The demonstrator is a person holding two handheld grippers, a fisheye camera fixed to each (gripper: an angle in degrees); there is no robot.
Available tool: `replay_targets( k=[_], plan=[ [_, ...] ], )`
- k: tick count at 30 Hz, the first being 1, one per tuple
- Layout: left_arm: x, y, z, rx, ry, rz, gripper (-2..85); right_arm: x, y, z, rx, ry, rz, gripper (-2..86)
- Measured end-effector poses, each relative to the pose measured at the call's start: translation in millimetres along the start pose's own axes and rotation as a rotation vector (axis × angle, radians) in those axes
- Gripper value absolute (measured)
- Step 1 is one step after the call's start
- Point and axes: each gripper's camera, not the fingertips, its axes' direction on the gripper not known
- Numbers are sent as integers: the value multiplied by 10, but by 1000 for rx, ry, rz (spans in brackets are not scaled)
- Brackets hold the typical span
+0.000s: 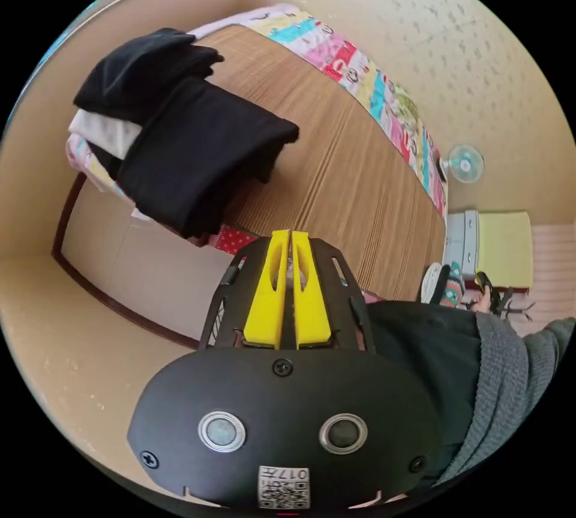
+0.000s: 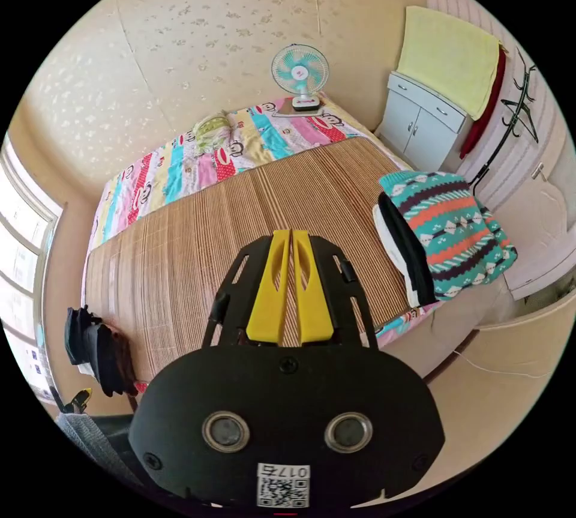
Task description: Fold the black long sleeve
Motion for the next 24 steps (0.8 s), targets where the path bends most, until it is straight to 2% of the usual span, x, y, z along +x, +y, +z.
replay_targets(
  k=[4, 8, 11, 14, 18, 22, 24],
  plan=[
    [-421, -275, -461, 122, -38, -57, 43, -762, 43, -190, 61, -107, -101, 4],
    [-724, -756, -787, 176, -91, -48, 121, -1057, 197, -290, 62, -174, -93, 5],
    [-904, -1192, -915, 195, -174, -9, 134, -1119, 392, -389, 37, -187, -47, 5],
    [-1096, -1721, -820, 117, -246, 23, 152, -1086, 691, -567, 19, -155, -4, 5],
    [-1375, -2168, -503, 29, -401, -13, 157, -932, 1196, -617, -132, -162, 110, 5],
    [-1593, -2292, -262, -87, -439, -31, 119, -640, 1600, -797, -133, -164, 278, 5],
    [-1680, -2306, -347, -99, -365, -57, 83, -517, 1707, -850, -122, -187, 331, 4]
  ],
)
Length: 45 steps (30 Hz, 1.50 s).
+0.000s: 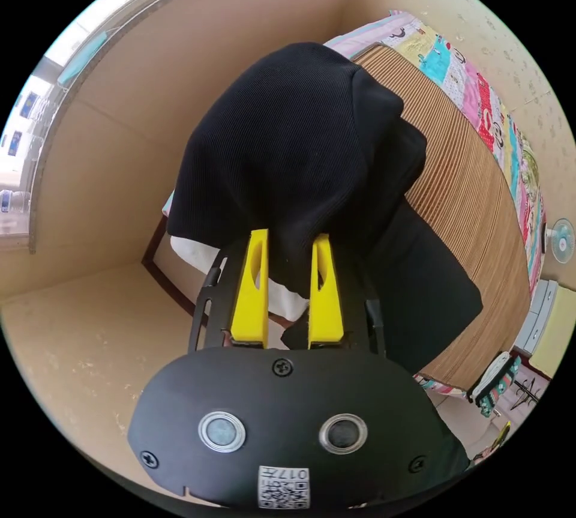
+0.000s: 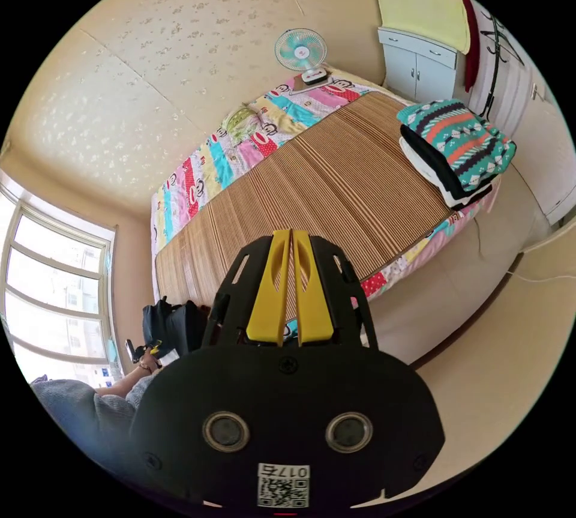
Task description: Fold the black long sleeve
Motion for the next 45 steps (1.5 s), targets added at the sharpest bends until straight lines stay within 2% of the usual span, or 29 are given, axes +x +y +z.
replay_targets(
  k=[1, 4, 6, 8, 10, 12, 13, 14, 15, 16, 18, 19, 21, 23, 26, 28, 31, 33, 35, 36, 39, 42, 45],
  plan=[
    [-52, -3, -29, -11, 35, -14, 73, 74, 28, -32, 5, -9, 21, 4],
    [-415, 36, -335, 29, 326, -12, 46, 201, 91, -98, 37, -19, 25, 5],
    [-775, 77, -802, 172, 658, 45, 44, 280, 138, -113, 57, -29, 33, 5],
    [-976, 110, -1274, 299, 826, 97, 43, 373, 186, -105, 66, -65, 42, 5],
    [-971, 154, -1796, 397, 913, 235, 42, 503, 235, -53, 69, -115, 33, 5],
    [-692, 289, -2481, 447, 1031, 516, 41, 596, 234, 20, 57, -140, 28, 5],
    [-583, 356, -2644, 447, 1055, 602, 41, 634, 212, 72, 46, -154, 14, 5],
    [-343, 548, -2959, 449, 1075, 780, 41, 639, 194, 95, 41, -157, 0, 6],
    [-107, 814, -3266, 468, 1092, 957, 41, 620, 154, 128, 35, -168, -42, 6],
    [-7, 960, -3408, 487, 1115, 1037, 41, 564, 111, 138, 37, -199, -110, 7],
    [263, 1526, -3866, 598, 1310, 1324, 41, 432, 61, 101, 63, -275, -242, 9],
    [309, 1653, -3953, 632, 1373, 1385, 41, 319, 37, 63, 84, -323, -343, 10],
    [505, 2049, -4181, 722, 1621, 1568, 41, 116, 14, 22, 98, -355, -500, 14],
    [697, 2256, -4225, 743, 1762, 1630, 42, -96, -5, -1, 96, -397, -623, 22],
    [1194, 2521, -4036, 662, 1904, 1597, 42, -432, 36, -111, 99, -663, -828, 52],
    [1516, 2696, -3827, 600, 1930, 1559, 42, -624, 107, -224, 96, -963, -955, 96],
    [2008, 2964, -3409, 462, 2070, 1510, 42, -801, 183, -251, 5, -1196, -1094, 143],
    [2242, 3045, -3104, 369, 2316, 1446, 41, -890, 277, -192, -51, -1143, -1202, 153],
    [2350, 3037, -2935, 319, 2431, 1370, 41, -956, 385, -110, -101, -1015, -1274, 145],
    [2415, 3020, -2849, 276, 2462, 1327, 40, -974, 462, -94, -112, -976, -1314, 112],
    [2510, 2985, -2685, 200, 2391, 1262, 40, -958, 574, -98, -49, -926, -1312, 28],
    [2521, 2998, -2580, 201, 2318, 1257, 41, -834, 423, -76, 35, -887, -1160, 16],
    [2605, 3063, -2522, 198, 2333, 1280, 41, -606, 248, -106, 77, -1019, -1082, 22]
  ],
)
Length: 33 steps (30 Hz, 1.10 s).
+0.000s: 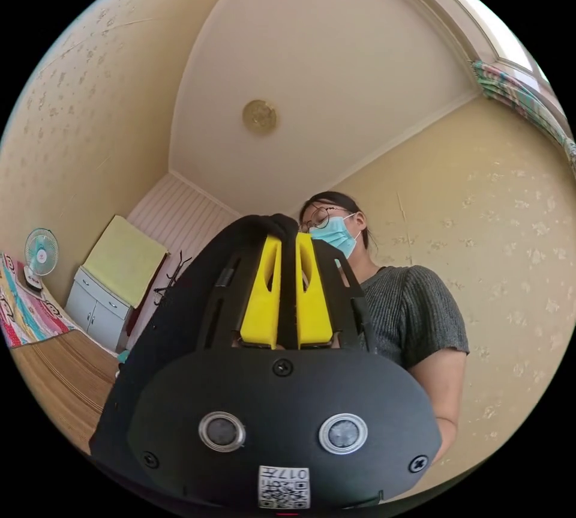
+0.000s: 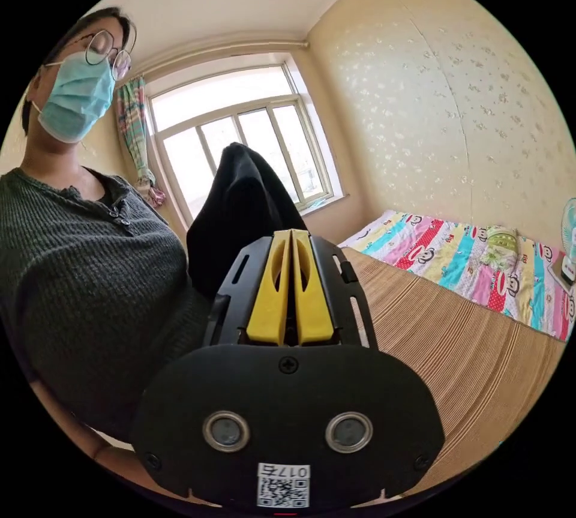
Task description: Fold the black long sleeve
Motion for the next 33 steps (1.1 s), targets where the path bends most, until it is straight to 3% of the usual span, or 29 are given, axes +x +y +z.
replay_targets(
  k=[7, 15, 17, 19, 22, 25, 27, 30, 33],
  plan=[
    [-392, 176, 374, -68, 119, -24, 41, -7, 47, 331, -172, 78, 5, 139],
    [-1228, 712, 1026, -49, 317, -206, 40, 38, 3, 717, -180, 231, 38, 131],
    [-1337, 792, 1093, -76, 277, -236, 41, -22, -2, 614, -130, 211, -11, 67],
    [-1335, 843, 1064, -94, 189, -224, 42, 12, -35, 349, -58, 362, 35, 47],
    [-1164, 914, 997, -197, -111, -201, 51, 152, -102, -232, 35, 507, 93, 37],
    [-1227, 1092, 1129, -435, -500, -306, 52, 56, -192, -692, 134, 543, 107, 32],
    [-1505, 1384, 1186, -533, -806, -484, 53, -113, -252, -685, 124, 632, 77, 30],
    [-1908, 1841, 1208, -571, -1021, -663, 65, -245, -290, -550, 136, 632, 80, 27],
    [-2092, 2115, 1477, -583, -1099, -645, 78, -150, -288, -393, 76, 773, 141, 23]
  ],
)
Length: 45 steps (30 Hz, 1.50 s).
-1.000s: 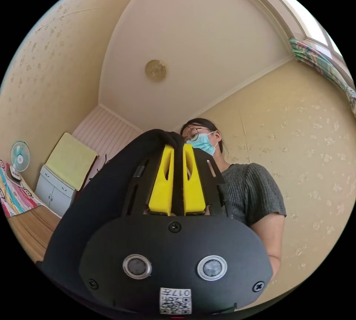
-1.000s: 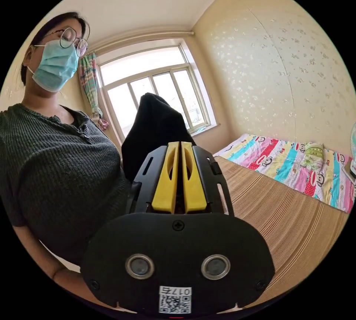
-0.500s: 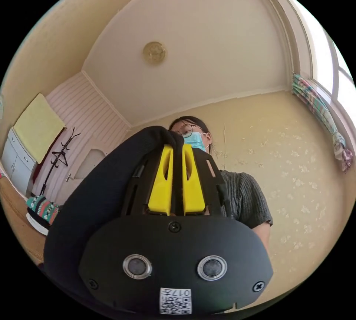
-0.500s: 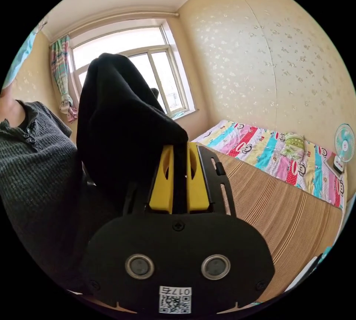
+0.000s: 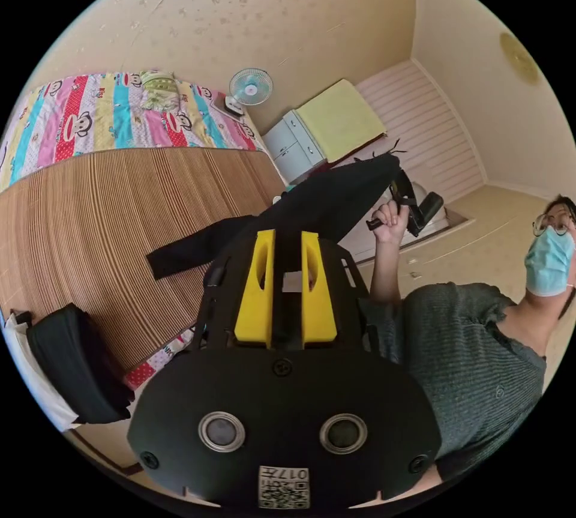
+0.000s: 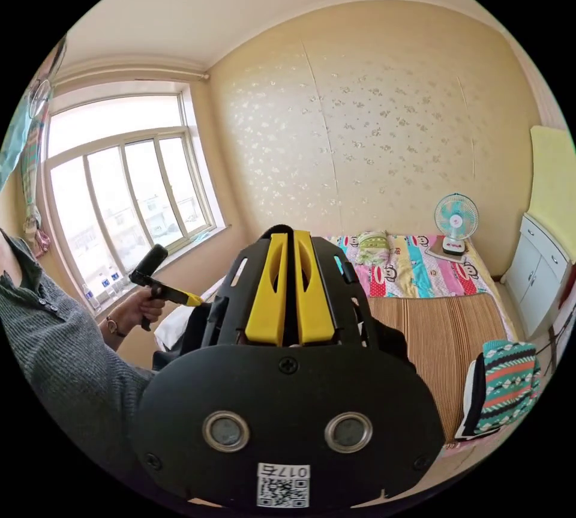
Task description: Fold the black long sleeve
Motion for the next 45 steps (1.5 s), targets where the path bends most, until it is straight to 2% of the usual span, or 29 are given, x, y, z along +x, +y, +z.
replay_targets(
  k=[4, 6, 10, 11, 15, 17, 21, 25, 28, 30, 32, 36, 40, 45],
  plan=[
    [461, -50, 337, 5, -86, 84, 122, 83, 67, 108, -65, -33, 71, 21],
    [801, -146, 669, -84, -72, 197, 132, -25, 63, 106, -62, -33, 38, 21],
    [1260, -284, 1078, -137, -32, 314, 135, -335, -65, 98, -71, -34, -50, 23],
    [1419, -314, 1148, -122, -34, 355, 135, -377, -87, 97, -75, -37, -59, 23],
    [1767, -353, 1170, 19, -255, 403, 135, -585, -185, -20, -57, -95, -119, 24],
    [1841, -347, 1114, 60, -292, 422, 135, -616, -208, -128, -29, -139, -136, 24],
    [2027, -278, 1036, 56, -180, 539, 122, -629, -251, -326, 12, -242, -140, 25],
    [2143, -178, 988, 58, -189, 622, 57, -710, -279, -315, 13, -246, -171, 28],
    [1985, -159, 678, 155, -59, 595, 44, -612, -302, -407, 48, -280, -149, 32],
    [1760, -190, 361, 264, 113, 492, 41, -532, -270, -517, 98, -360, -142, 36],
    [1701, -156, 119, 366, 162, 462, 40, -459, -192, -618, 134, -423, -129, 36],
    [1879, 44, -439, 594, 83, 418, 41, -444, 167, -554, 16, -448, -81, 43],
    [2183, 221, -762, 688, -7, 445, 41, -690, 642, -135, -193, -484, 23, 92],
    [2622, 386, -971, 787, -180, 467, 42, -1156, 695, 171, -278, -455, 19, 135]
  ],
)
